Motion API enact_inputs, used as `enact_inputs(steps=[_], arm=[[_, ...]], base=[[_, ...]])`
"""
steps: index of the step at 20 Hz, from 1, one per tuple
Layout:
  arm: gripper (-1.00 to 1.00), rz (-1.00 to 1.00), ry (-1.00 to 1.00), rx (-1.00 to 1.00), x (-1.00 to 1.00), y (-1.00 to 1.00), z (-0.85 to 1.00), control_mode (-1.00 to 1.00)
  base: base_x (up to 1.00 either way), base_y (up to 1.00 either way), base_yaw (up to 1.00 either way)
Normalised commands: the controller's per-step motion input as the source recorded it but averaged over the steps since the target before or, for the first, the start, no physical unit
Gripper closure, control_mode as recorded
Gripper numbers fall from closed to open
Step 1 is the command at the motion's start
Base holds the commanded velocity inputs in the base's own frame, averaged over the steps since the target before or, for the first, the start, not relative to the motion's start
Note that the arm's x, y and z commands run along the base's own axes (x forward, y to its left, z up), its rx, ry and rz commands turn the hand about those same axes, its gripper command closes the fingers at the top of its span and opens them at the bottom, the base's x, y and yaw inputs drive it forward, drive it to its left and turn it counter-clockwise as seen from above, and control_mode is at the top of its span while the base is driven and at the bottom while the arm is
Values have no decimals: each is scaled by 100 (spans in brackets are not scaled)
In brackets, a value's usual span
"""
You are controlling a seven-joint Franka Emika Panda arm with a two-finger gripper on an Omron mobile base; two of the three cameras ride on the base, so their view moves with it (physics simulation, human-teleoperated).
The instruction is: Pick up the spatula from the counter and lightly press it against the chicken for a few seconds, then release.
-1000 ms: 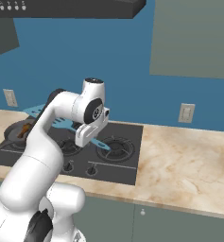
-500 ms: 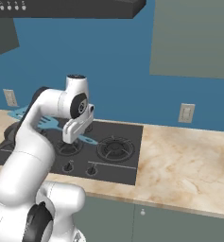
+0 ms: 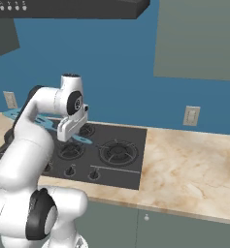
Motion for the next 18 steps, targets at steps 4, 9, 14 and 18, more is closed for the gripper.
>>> enact_inputs(steps=[4, 9, 14, 18], arm=[[100, 0, 9, -8, 14, 39, 0, -100], [100, 0, 4, -13, 6, 25, 5, -100], [100, 0, 3, -12, 9, 15, 3, -100], [100, 0, 1, -10, 2, 18, 0, -100]], base=[[0, 0, 0], [0, 0, 0], [0, 0, 0], [0, 0, 0]])
